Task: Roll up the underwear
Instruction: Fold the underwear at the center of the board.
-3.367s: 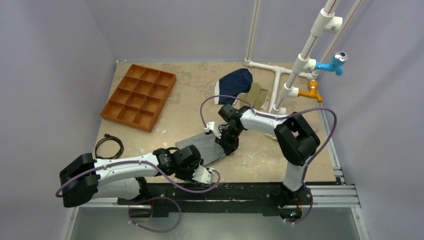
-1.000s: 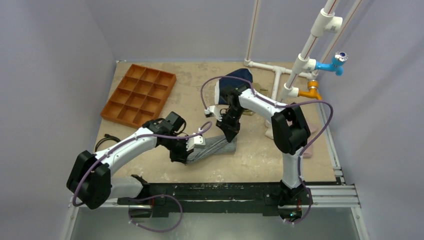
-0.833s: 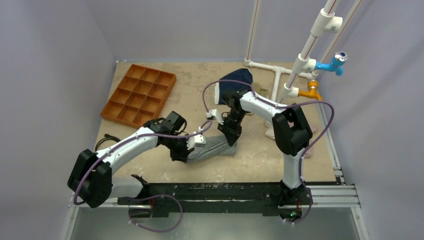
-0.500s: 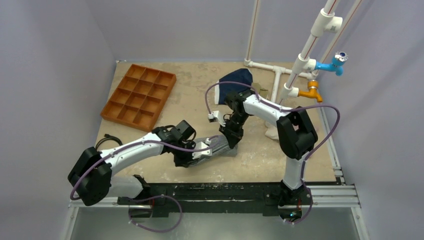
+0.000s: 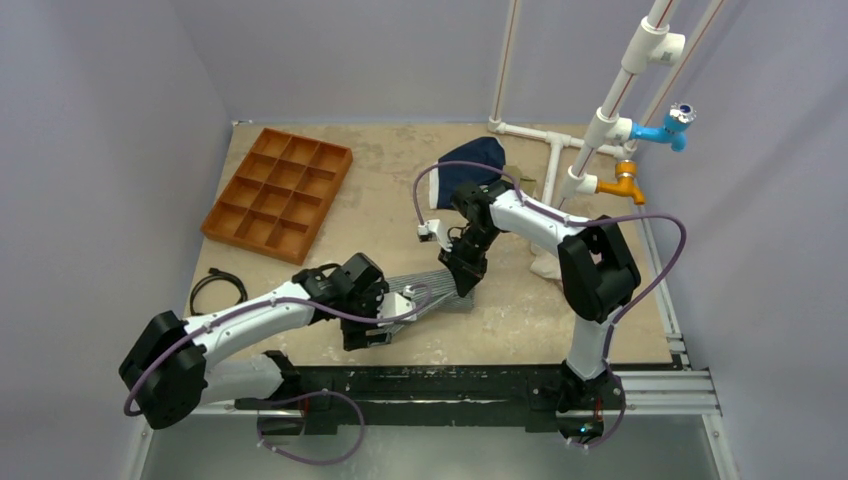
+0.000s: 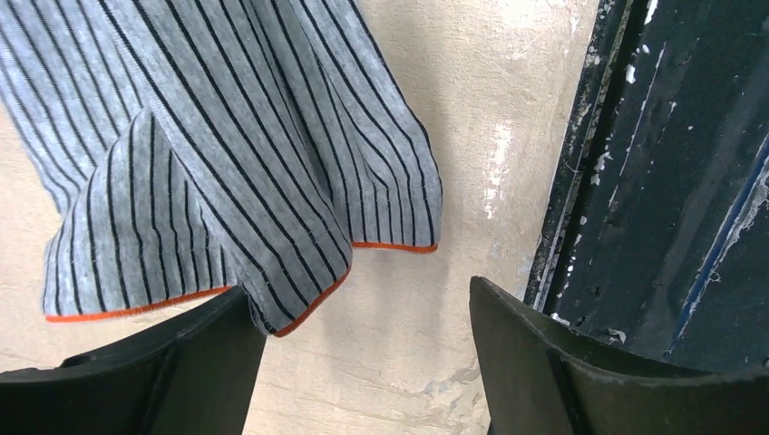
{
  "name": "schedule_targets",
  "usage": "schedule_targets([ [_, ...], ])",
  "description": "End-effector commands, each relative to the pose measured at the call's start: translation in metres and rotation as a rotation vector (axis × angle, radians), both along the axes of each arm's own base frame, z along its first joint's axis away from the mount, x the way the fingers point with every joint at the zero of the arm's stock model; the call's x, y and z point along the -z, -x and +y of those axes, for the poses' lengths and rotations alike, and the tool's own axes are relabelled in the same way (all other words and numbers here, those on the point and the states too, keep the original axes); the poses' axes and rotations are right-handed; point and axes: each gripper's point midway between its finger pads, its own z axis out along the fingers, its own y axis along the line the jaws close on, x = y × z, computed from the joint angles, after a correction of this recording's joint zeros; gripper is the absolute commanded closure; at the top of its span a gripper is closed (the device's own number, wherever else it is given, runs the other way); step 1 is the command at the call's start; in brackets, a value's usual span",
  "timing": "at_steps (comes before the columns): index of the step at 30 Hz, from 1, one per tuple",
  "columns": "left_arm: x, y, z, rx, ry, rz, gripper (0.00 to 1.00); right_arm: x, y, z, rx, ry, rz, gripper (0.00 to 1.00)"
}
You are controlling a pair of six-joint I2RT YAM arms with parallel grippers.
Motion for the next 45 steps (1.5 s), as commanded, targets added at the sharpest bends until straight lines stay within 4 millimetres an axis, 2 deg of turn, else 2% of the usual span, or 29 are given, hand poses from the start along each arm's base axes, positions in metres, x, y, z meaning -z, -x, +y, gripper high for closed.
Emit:
schedule_targets([
  [1, -0.012, -0.011, -0.008, 0.030, 0.060, -0.088, 0.21, -0.013, 0.001, 0.004, 0.015, -0.041, -0.004, 1.00],
  [5, -0.017, -0.006, -0.016, 0.045, 0.087, -0.070, 0.21, -0.011, 0.000, 0.004, 0.020, -0.042, -0.007, 1.00],
  [16, -0.009, 0.002, -0.030, 0.084, 0.011, -0.081, 0.21, 0.002, 0.002, -0.002, 0.012, -0.022, -0.021, 1.00],
  [26, -0.007, -0.016, -0.041, 0.131, -0.023, -0.331, 0.21, 0.010, 0.007, -0.004, 0.012, -0.014, 0.001, 1.00],
  [29, -0.004, -0.013, -0.041, 0.153, -0.037, -0.339, 0.23, 0.009, 0.006, -0.004, 0.013, -0.010, -0.002, 1.00],
  [36, 0.014, 0.000, -0.033, 0.215, -0.117, -0.317, 0.34, 0.009, 0.005, -0.004, 0.014, -0.009, -0.006, 1.00],
  [40, 0.027, 0.006, -0.028, 0.234, -0.156, -0.299, 0.43, 0.010, 0.003, -0.003, 0.016, -0.006, -0.006, 1.00],
  [45, 0.031, 0.008, -0.026, 0.228, -0.169, -0.283, 0.71, 0.008, 0.001, -0.005, 0.016, 0.000, -0.020, 1.00],
])
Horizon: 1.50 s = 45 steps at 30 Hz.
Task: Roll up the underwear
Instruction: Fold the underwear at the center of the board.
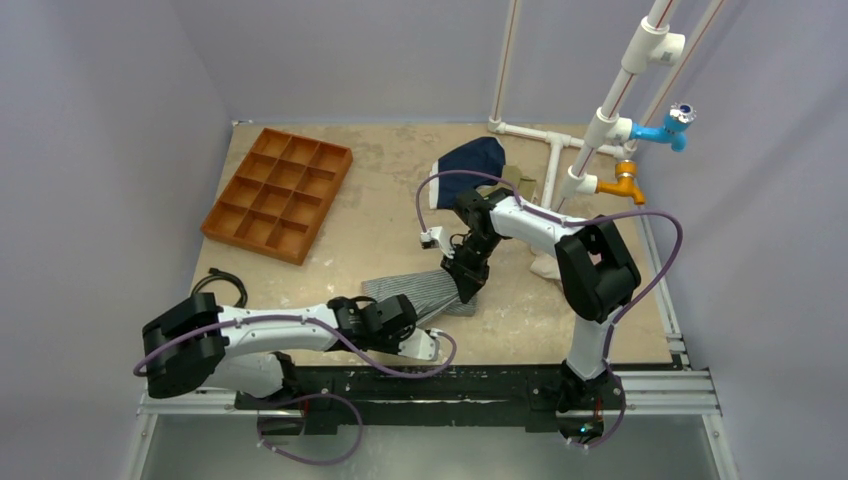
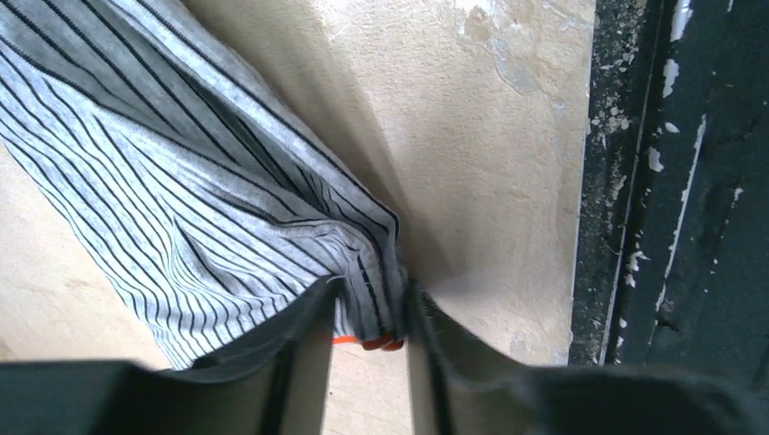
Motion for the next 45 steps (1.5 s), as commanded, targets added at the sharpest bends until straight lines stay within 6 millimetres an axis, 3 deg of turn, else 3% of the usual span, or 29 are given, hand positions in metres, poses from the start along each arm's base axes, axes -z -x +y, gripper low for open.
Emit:
schedule_targets([
  [1, 0.012, 0.006, 0.011, -0.009, -0.043, 0.028, 0.77, -0.010, -0.007, 0.001, 0.004, -0.013, -0.041, 1.00],
  [4, 0.009, 0.009, 0.011, -0.011, -0.029, 0.037, 0.98, -0.012, -0.007, -0.001, 0.007, -0.010, -0.047, 1.00],
  [5, 0.007, 0.010, 0.011, -0.012, -0.020, 0.044, 1.00, -0.013, -0.007, -0.001, 0.007, -0.008, -0.050, 0.99],
  [11, -0.023, 0.018, 0.007, -0.046, 0.113, 0.197, 1.00, -0.029, -0.005, -0.007, -0.002, 0.003, -0.071, 0.97],
  [15, -0.051, 0.011, 0.010, -0.113, 0.194, 0.310, 1.00, -0.039, -0.005, -0.010, -0.005, 0.017, -0.079, 0.94],
  [24, -0.078, 0.003, 0.014, -0.252, 0.298, 0.603, 1.00, -0.049, -0.011, -0.006, -0.003, 0.045, -0.029, 0.89],
  [36, -0.088, -0.032, 0.021, -0.479, 0.418, 0.918, 1.00, -0.025, -0.045, 0.001, 0.026, 0.116, 0.021, 0.85],
  [45, -0.075, -0.068, 0.033, -0.669, 0.439, 0.998, 1.00, -0.012, -0.077, 0.008, 0.029, 0.129, 0.006, 0.81],
])
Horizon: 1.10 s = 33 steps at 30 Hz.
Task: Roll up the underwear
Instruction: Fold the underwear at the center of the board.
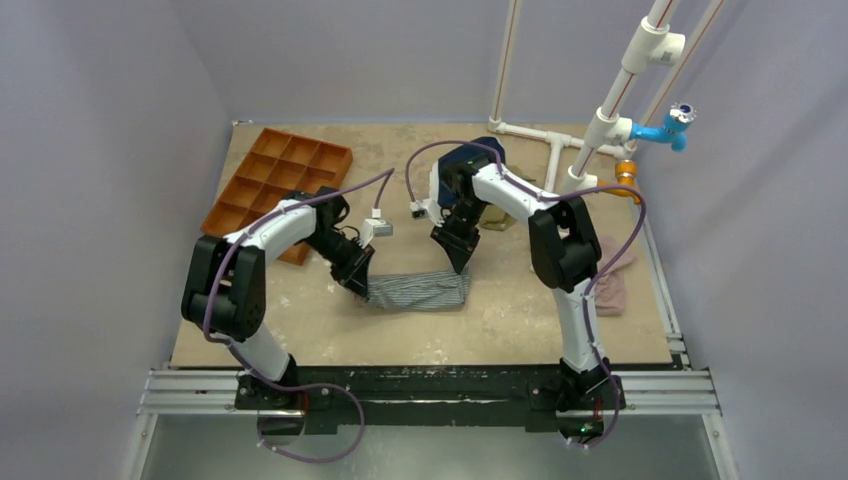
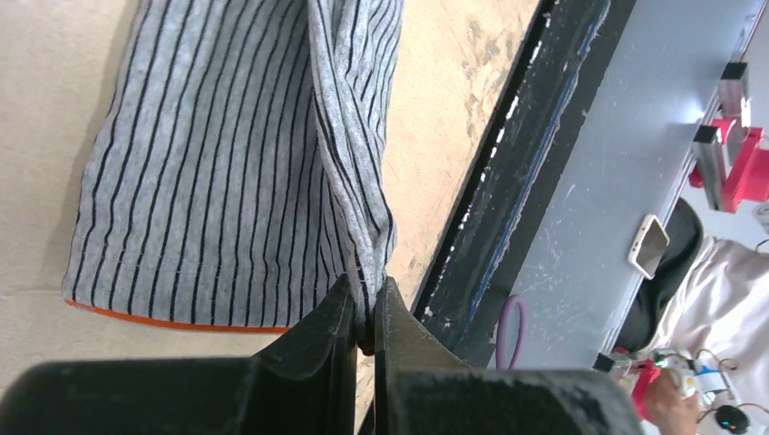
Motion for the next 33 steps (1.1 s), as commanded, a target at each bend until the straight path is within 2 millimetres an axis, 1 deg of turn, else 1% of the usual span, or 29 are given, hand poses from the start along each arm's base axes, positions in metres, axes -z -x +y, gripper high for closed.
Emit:
schedule_targets([
  [1, -0.006, -0.016, -0.002, -0.065, 0.040, 0.046, 1.00, -0.003, -0.016, 0.000, -0.009, 0.011, -0.031, 0.81],
  [6, 0.001, -0.024, -0.002, -0.100, 0.029, 0.068, 1.00, 0.000, -0.020, 0.005, -0.003, -0.014, -0.023, 0.81],
  [10, 0.003, -0.028, -0.002, -0.121, 0.015, 0.069, 1.00, -0.004, -0.018, 0.007, 0.014, -0.038, -0.046, 0.78],
  [14, 0.002, -0.030, -0.002, -0.144, 0.002, 0.080, 1.00, -0.021, -0.020, 0.012, 0.025, -0.101, -0.112, 0.72],
  [17, 0.001, -0.030, -0.003, -0.159, 0.002, 0.089, 1.00, -0.039, -0.021, 0.017, 0.018, -0.167, -0.177, 0.70],
  [22, 0.000, -0.032, -0.005, -0.174, 0.008, 0.098, 1.00, -0.052, -0.017, 0.021, 0.009, -0.230, -0.219, 0.67],
  [23, -0.001, -0.032, -0.006, -0.174, 0.014, 0.101, 1.00, -0.053, -0.016, 0.022, 0.009, -0.243, -0.221, 0.62],
  [24, -0.003, -0.032, -0.007, -0.172, 0.022, 0.103, 1.00, -0.054, -0.014, 0.024, 0.010, -0.260, -0.217, 0.55],
  [25, -0.006, -0.031, -0.009, -0.165, 0.041, 0.104, 1.00, -0.054, -0.012, 0.026, 0.009, -0.276, -0.213, 0.46],
  [26, -0.009, -0.030, -0.010, -0.159, 0.056, 0.105, 1.00, -0.055, -0.011, 0.028, 0.004, -0.298, -0.209, 0.35],
  [27, -0.011, -0.028, -0.011, -0.148, 0.070, 0.100, 1.00, -0.056, -0.008, 0.032, -0.002, -0.327, -0.202, 0.26],
  [28, -0.013, -0.027, -0.012, -0.141, 0.081, 0.096, 1.00, -0.058, -0.006, 0.037, -0.008, -0.362, -0.191, 0.19],
  [29, -0.015, -0.026, -0.012, -0.136, 0.091, 0.092, 1.00, -0.059, -0.006, 0.041, -0.011, -0.393, -0.186, 0.14],
  [32, -0.019, -0.023, -0.014, -0.117, 0.116, 0.099, 1.00, -0.059, -0.005, 0.057, -0.013, -0.485, -0.164, 0.02],
  [33, -0.020, -0.021, -0.014, -0.112, 0.123, 0.107, 1.00, -0.059, -0.006, 0.062, -0.014, -0.517, -0.162, 0.01],
])
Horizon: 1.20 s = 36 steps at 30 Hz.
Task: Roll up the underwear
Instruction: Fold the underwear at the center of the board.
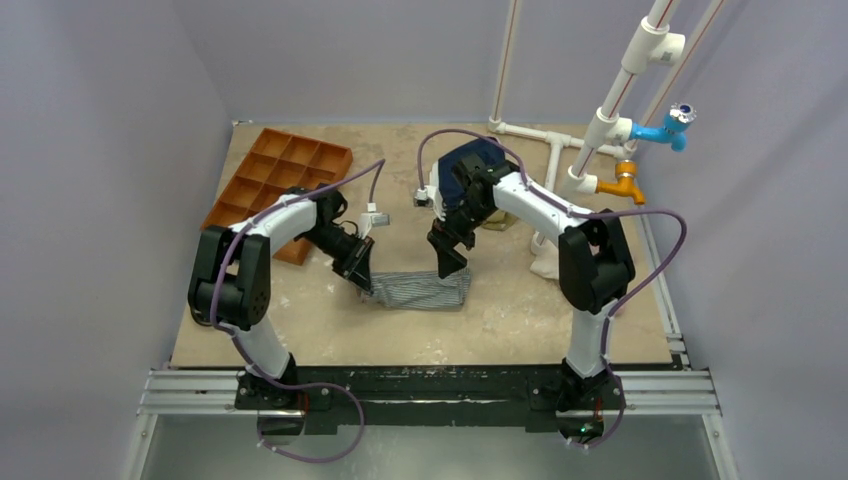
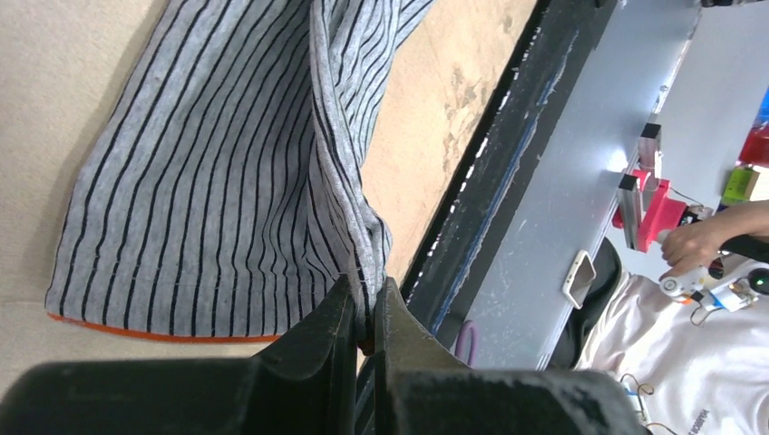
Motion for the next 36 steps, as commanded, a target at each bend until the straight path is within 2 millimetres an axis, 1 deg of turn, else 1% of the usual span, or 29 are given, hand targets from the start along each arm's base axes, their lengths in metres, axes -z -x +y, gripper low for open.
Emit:
schedule_targets([
  [1, -0.022, -0.001, -0.009, 0.032, 0.111, -0.026, 1.00, -0.014, -0.003, 0.034, -0.035, -0.220, -0.005, 0.01],
  [4, -0.024, 0.003, -0.011, 0.046, 0.141, -0.002, 1.00, -0.016, -0.006, 0.051, -0.025, -0.299, -0.023, 0.01],
  [5, -0.025, 0.003, -0.011, 0.046, 0.147, 0.005, 1.00, -0.012, -0.004, 0.056, -0.013, -0.323, -0.025, 0.01],
  [6, -0.026, 0.003, -0.012, 0.045, 0.154, 0.009, 1.00, -0.015, -0.009, 0.065, -0.006, -0.369, -0.066, 0.01],
  [7, -0.026, 0.002, -0.011, 0.044, 0.154, 0.013, 1.00, -0.014, -0.009, 0.069, 0.010, -0.387, -0.074, 0.01],
  [11, -0.025, -0.002, -0.010, 0.032, 0.146, 0.031, 1.00, -0.013, 0.000, 0.092, 0.016, -0.447, -0.104, 0.01],
  [16, -0.025, -0.008, -0.011, 0.013, 0.164, 0.077, 1.00, -0.021, 0.005, 0.115, 0.026, -0.520, -0.173, 0.02],
  [20, -0.032, -0.008, -0.013, 0.024, 0.197, 0.109, 1.00, -0.019, 0.007, 0.124, 0.023, -0.533, -0.209, 0.02],
  [26, -0.032, -0.012, -0.014, 0.021, 0.206, 0.119, 1.00, -0.015, 0.017, 0.133, -0.018, -0.543, -0.196, 0.03],
  [33, -0.032, -0.010, -0.015, 0.026, 0.227, 0.135, 1.00, -0.009, 0.028, 0.139, -0.056, -0.537, -0.181, 0.08],
  [36, -0.031, -0.011, -0.015, 0.022, 0.224, 0.136, 1.00, -0.007, 0.035, 0.143, -0.078, -0.536, -0.162, 0.11],
])
